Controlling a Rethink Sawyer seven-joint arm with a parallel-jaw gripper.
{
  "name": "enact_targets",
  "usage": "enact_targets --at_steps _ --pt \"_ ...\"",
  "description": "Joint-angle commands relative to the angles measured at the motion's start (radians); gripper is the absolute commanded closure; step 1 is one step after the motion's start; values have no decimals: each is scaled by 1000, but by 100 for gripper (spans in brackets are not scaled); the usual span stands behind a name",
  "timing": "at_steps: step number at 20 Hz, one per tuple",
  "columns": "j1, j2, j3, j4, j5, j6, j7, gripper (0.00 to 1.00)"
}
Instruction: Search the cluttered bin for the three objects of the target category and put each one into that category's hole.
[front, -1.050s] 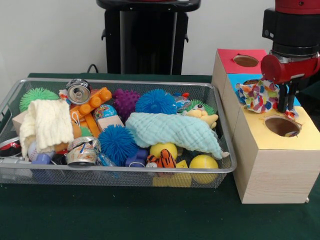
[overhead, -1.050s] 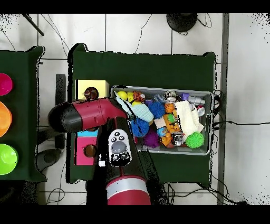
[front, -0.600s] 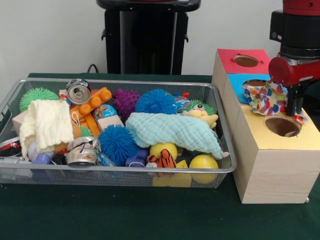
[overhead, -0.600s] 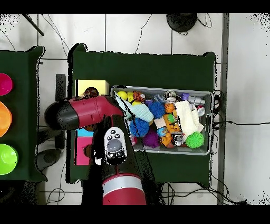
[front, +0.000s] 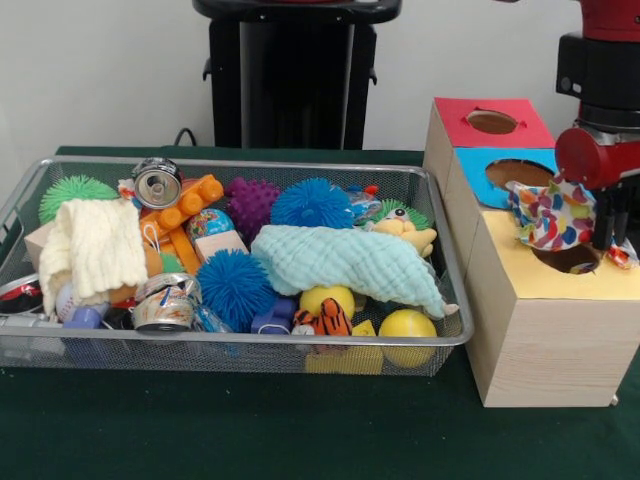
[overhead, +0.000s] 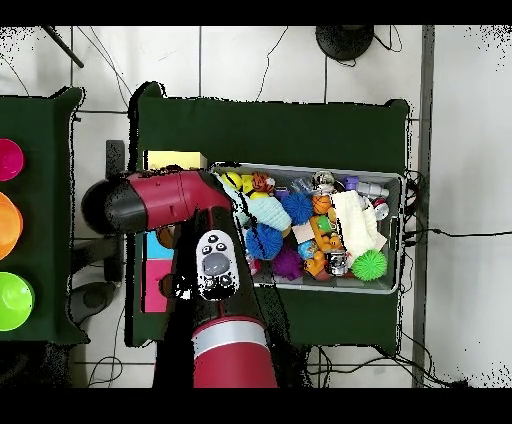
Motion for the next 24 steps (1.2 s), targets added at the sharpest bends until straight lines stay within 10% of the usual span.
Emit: enact_targets --at_steps 1,24 --pt "-36 62 16 -20 23 43 134 100" --pt "-103 75 49 -45 -8 73 48 100"
